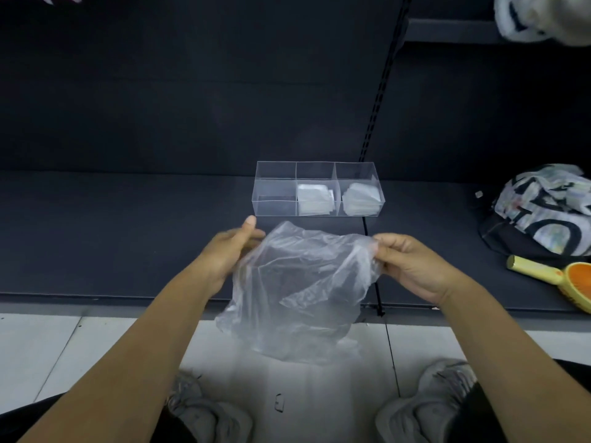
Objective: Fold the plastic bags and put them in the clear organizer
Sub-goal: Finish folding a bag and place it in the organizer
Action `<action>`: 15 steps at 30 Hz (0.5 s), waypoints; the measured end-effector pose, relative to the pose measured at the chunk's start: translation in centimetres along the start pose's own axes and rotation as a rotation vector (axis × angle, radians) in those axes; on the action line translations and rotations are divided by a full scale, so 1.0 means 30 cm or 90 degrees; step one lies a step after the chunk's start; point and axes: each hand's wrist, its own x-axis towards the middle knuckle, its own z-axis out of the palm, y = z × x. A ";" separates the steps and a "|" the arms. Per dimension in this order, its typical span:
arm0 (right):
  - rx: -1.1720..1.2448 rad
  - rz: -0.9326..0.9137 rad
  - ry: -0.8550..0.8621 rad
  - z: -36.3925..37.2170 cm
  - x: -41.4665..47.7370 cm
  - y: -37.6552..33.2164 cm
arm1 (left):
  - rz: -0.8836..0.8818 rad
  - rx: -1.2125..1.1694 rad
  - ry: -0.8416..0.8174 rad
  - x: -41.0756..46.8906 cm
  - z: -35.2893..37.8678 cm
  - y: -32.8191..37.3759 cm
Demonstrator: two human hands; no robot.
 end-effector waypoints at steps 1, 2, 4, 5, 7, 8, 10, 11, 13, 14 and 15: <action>-0.009 -0.003 -0.001 0.008 0.005 -0.006 | -0.035 0.024 -0.076 -0.006 0.014 0.006; -0.017 -0.007 0.003 0.016 0.011 -0.010 | -0.058 0.037 -0.133 -0.008 0.030 0.009; -0.031 -0.010 0.038 0.027 0.022 -0.018 | -0.063 0.029 -0.189 -0.009 0.064 0.014; -0.030 -0.012 0.062 0.027 0.025 -0.020 | -0.062 -0.001 -0.184 -0.007 0.078 0.018; -0.020 -0.017 0.088 0.017 0.026 -0.023 | -0.074 -0.089 -0.132 0.003 0.092 0.018; -0.021 -0.016 0.086 0.007 0.025 -0.025 | -0.084 -0.137 -0.107 0.013 0.091 0.013; -0.030 -0.013 0.075 -0.017 0.018 -0.030 | -0.110 -0.219 -0.057 0.032 0.074 0.001; -0.031 -0.010 0.076 -0.032 0.015 -0.032 | -0.125 -0.242 -0.029 0.043 0.058 -0.005; -0.008 -0.009 0.099 -0.062 0.011 -0.034 | -0.146 -0.264 0.022 0.064 0.024 -0.019; 0.016 -0.014 0.116 -0.076 0.011 -0.037 | -0.150 -0.270 0.037 0.075 0.009 -0.027; 0.038 -0.020 0.133 -0.089 0.013 -0.040 | -0.152 -0.274 0.043 0.085 -0.003 -0.033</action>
